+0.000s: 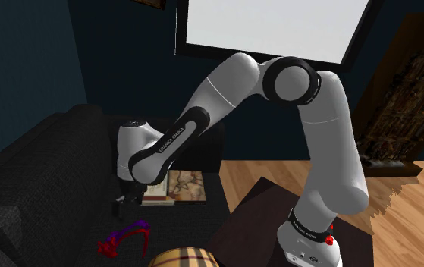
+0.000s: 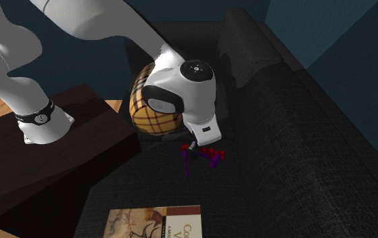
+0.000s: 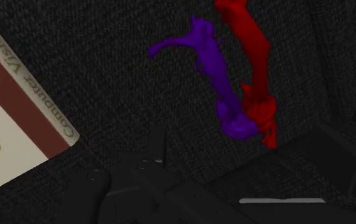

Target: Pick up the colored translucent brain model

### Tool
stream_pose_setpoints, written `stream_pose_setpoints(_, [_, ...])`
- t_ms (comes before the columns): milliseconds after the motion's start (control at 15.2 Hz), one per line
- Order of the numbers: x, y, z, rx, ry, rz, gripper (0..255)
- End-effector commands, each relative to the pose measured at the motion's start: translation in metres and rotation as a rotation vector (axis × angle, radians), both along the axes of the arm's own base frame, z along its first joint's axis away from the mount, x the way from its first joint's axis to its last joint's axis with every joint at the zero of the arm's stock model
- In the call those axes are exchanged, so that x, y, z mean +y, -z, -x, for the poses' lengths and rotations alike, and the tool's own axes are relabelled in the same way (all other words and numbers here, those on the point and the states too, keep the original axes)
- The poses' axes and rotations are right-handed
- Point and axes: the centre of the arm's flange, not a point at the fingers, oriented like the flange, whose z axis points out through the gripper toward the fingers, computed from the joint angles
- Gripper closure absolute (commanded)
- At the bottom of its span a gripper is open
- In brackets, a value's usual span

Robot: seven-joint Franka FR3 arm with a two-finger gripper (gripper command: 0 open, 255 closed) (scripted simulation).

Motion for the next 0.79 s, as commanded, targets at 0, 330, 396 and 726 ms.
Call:
stream_pose_setpoints(0, [0.019, 0.019, -0.004, 0.009, -0.012, -0.006, 0])
stream_pose_setpoints(330, [0.062, 0.068, -0.014, 0.032, -0.043, -0.022, 0])
stream_pose_setpoints(396, [0.062, 0.068, -0.014, 0.033, -0.044, -0.022, 0])
stream_pose_setpoints(726, [0.062, 0.095, -0.014, 0.033, -0.044, -0.022, 0])
